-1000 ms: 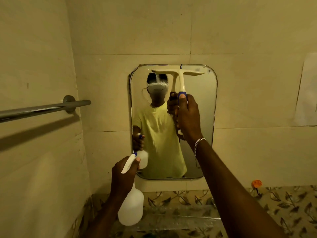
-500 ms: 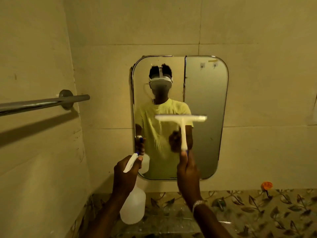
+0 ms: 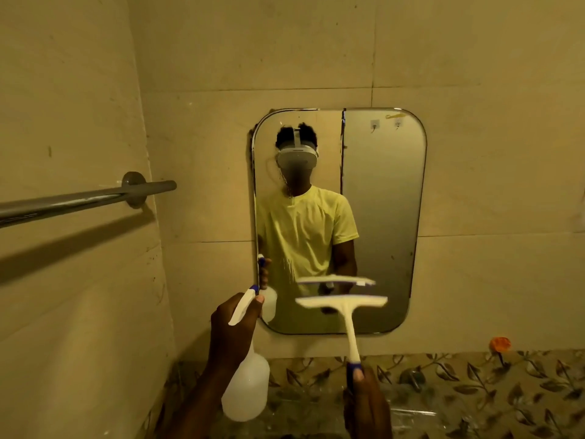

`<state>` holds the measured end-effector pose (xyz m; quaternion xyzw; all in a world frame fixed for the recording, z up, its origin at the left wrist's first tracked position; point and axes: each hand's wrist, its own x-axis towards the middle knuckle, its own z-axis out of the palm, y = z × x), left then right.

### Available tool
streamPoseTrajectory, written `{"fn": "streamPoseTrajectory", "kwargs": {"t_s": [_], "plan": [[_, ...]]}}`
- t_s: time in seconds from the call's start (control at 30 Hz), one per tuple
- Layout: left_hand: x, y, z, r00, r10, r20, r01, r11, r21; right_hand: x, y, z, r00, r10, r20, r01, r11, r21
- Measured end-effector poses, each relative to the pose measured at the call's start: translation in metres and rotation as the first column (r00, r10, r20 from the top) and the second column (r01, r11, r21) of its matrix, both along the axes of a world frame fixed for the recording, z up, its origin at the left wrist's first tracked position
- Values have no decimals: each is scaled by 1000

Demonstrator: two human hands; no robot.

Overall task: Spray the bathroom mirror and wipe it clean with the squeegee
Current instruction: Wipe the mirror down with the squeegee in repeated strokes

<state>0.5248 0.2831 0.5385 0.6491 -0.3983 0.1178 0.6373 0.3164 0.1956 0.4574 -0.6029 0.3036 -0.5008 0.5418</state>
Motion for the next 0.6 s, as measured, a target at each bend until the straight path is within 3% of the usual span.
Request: {"fn": "streamPoseTrajectory", "kwargs": {"t_s": [0.13,0.23,0.37,0.6], "plan": [[-2,4,3,1000,5,17,-5,1000,-8,8,-6,88,965,206,164,-190,976,-109],[0,6,4,1000,16,17,-15,1000,-20,26,-14,168,958,217,186,-156,942,-297],[4,12,5,1000,24,2,-24,999,-24,51,-16,251,938,236,253,-133,922,-365],[8,23,2,1000,7,-12,-7,999,-40,85,-3,300,933,242,265,-132,918,-374]]}}
